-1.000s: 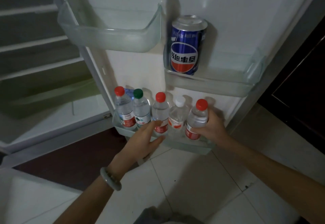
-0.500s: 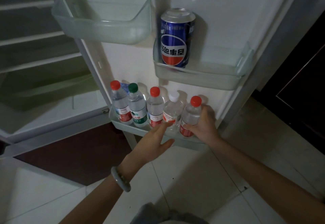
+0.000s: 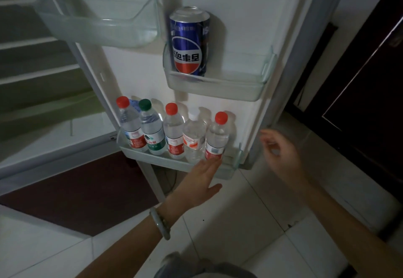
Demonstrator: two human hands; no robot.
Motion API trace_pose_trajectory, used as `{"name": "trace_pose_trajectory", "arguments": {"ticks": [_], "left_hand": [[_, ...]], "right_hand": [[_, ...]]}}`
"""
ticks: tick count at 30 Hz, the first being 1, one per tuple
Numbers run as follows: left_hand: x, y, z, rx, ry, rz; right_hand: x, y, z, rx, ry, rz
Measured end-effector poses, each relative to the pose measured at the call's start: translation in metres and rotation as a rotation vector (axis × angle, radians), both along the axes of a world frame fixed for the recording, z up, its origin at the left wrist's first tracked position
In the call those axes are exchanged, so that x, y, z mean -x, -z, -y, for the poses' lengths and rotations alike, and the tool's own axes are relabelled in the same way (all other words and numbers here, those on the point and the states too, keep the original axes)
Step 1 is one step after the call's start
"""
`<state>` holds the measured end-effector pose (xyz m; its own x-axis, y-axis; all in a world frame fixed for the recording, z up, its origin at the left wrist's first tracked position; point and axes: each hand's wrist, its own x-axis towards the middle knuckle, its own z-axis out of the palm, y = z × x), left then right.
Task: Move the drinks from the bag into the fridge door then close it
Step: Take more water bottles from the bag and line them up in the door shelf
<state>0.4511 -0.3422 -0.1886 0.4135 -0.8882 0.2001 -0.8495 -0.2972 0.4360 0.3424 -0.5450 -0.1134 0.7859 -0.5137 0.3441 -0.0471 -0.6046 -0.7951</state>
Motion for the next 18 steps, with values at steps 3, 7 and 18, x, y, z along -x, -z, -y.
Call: {"name": "trace_pose_trajectory", "arguments": {"ticks": [3,7,18], "left_hand": [[0.003,0.008,0.006,-0.205,-0.023,0.084],[0.007,0.006,0.012,-0.365,-0.045,0.201],[0.016,-0.003,-0.014,-0.387,0.017,0.207]], "right_hand": [[0.005,0.004,0.004,0.056,0.02,-0.037],[0.01,0.01,-0.008,0.075,-0.024,-0.084],[0.048,0.009,-0.053,0.216,0.119,-0.078]]}}
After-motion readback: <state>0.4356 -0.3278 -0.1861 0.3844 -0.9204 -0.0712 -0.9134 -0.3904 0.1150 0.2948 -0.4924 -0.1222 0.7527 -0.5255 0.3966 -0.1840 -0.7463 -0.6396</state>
